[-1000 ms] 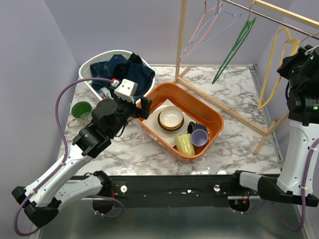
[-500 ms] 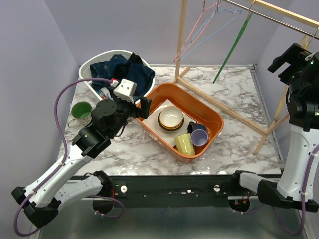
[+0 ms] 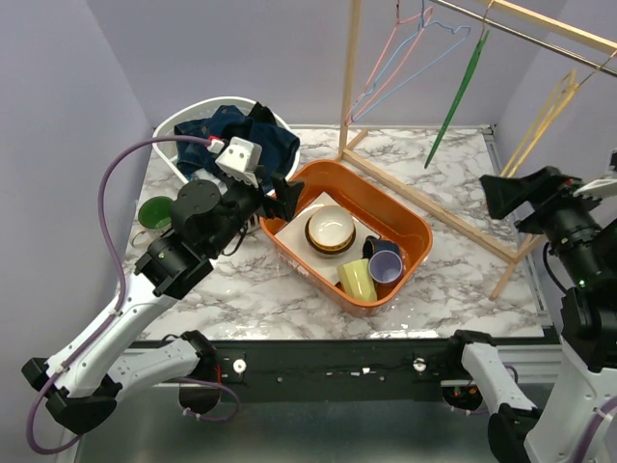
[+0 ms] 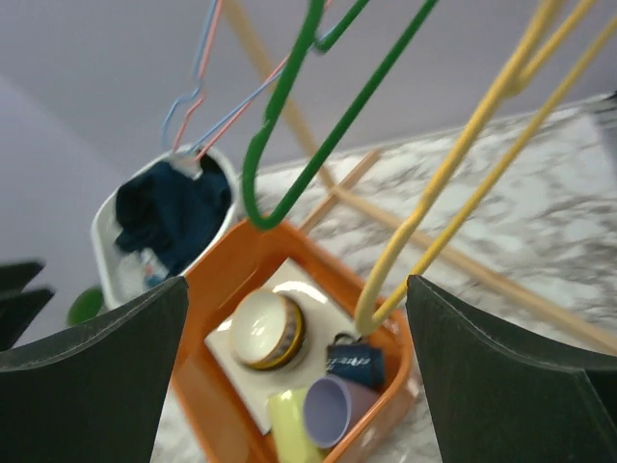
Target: Remove the skirt from the hanger
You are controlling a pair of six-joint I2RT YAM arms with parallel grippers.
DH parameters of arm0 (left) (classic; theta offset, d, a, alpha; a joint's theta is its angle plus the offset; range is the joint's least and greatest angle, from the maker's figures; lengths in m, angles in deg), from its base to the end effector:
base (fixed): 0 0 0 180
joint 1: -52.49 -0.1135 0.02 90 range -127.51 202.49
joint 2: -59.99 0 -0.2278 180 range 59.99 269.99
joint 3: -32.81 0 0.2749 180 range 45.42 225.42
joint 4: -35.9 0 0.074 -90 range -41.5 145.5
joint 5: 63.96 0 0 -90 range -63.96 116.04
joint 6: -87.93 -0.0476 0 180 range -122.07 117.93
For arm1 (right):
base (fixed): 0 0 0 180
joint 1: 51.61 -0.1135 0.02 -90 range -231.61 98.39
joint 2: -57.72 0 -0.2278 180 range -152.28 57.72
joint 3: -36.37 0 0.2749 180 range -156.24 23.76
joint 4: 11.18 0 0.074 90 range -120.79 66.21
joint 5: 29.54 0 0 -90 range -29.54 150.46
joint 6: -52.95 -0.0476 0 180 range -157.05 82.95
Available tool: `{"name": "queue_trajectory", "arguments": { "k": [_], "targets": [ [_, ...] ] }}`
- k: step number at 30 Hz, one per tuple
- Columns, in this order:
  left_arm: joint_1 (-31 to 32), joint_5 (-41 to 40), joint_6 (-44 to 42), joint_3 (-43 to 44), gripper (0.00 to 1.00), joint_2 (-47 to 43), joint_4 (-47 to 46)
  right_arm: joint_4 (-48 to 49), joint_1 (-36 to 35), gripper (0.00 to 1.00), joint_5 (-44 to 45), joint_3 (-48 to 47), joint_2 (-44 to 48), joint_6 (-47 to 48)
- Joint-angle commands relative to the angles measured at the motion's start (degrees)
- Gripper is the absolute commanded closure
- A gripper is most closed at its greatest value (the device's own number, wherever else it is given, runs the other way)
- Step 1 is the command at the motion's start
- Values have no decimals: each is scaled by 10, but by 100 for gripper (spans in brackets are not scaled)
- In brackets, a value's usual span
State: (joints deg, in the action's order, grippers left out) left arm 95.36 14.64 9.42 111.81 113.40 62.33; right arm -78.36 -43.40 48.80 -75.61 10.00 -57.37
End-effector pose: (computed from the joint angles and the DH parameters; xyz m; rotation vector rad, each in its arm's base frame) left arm 0.1917 -0.1651 0.4134 0.2826 1.5907 -0.5810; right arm 0.1069 -0.0057 0.5235 0.2473 1.6117 0.3275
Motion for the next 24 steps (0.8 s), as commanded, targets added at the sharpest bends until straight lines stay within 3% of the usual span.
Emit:
{"name": "queue_trajectory", "arguments": {
  "k": [1, 2, 4, 9, 14, 24],
  "targets": [
    [2, 52, 42, 29, 1, -19, 16, 37, -3, 0, -271, 75, 34, -44],
    [2, 56, 43, 30, 1, -29, 21, 53, -3, 0, -328, 93, 50, -43],
    [2, 59, 50, 32, 1, -39, 28, 67, -3, 0, -361, 109, 66, -40],
    [3, 105, 60, 22, 1, -89, 35, 70, -3, 0, -321, 168, 112, -46],
    [2, 132, 77, -42, 1, -141, -8, 122, -3, 0, -342, 249, 153, -66],
    [2, 139, 94, -40, 1, -121, -7, 146, -3, 0, -357, 288, 166, -63]
  ]
}}
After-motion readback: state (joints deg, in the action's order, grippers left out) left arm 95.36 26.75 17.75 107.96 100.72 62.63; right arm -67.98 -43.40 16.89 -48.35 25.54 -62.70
